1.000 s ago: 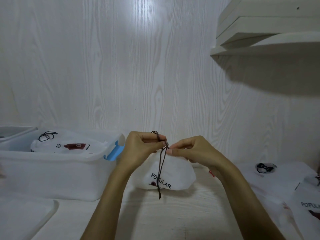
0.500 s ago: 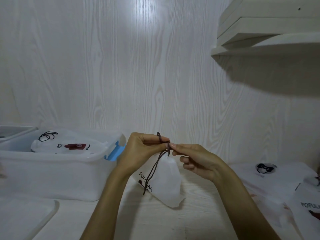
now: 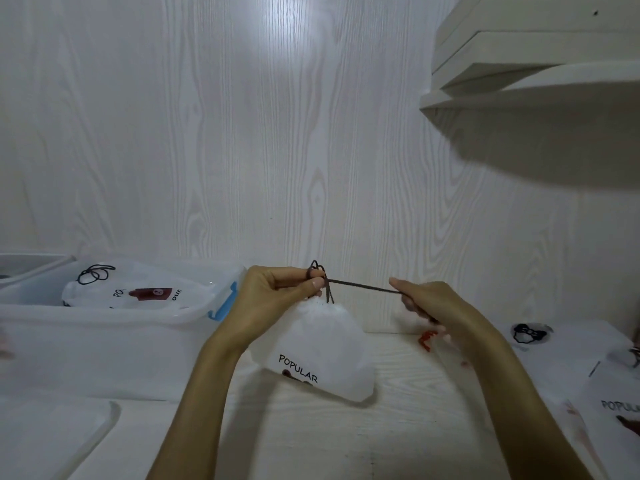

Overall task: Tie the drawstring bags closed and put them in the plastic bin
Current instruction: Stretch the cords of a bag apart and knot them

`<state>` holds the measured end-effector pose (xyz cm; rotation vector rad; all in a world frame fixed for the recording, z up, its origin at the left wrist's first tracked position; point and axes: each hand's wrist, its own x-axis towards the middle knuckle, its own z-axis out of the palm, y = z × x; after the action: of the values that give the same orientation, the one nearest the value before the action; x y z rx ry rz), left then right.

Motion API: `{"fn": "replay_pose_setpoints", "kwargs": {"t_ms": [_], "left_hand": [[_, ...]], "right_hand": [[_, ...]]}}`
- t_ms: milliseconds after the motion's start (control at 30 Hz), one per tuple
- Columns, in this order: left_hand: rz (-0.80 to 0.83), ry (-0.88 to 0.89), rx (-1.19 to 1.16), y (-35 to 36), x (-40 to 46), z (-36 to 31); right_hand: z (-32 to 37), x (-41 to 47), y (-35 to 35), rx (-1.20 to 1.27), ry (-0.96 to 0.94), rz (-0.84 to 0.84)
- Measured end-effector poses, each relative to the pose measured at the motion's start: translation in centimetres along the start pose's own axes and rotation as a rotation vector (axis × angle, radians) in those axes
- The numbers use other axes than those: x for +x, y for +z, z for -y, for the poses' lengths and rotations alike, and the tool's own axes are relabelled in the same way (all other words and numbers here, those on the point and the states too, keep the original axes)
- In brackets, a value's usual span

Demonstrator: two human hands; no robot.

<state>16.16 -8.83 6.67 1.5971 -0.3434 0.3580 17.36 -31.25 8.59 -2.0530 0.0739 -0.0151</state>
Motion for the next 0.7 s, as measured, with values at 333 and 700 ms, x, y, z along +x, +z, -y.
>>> {"fn": "replay_pose_setpoints", "kwargs": {"t_ms": [333,700], "left_hand": [[0.074,-0.023,0.067,0.7,-0.3,-0.2],[-0.047,-0.058,0.096,0.8,0.3,0.1]], "right_hand": [[2.4,-2.6,1.7,-0.134,-0.360,0.266],[1.9,-1.7,3.7,-0.165,-0.510,-0.115]]}}
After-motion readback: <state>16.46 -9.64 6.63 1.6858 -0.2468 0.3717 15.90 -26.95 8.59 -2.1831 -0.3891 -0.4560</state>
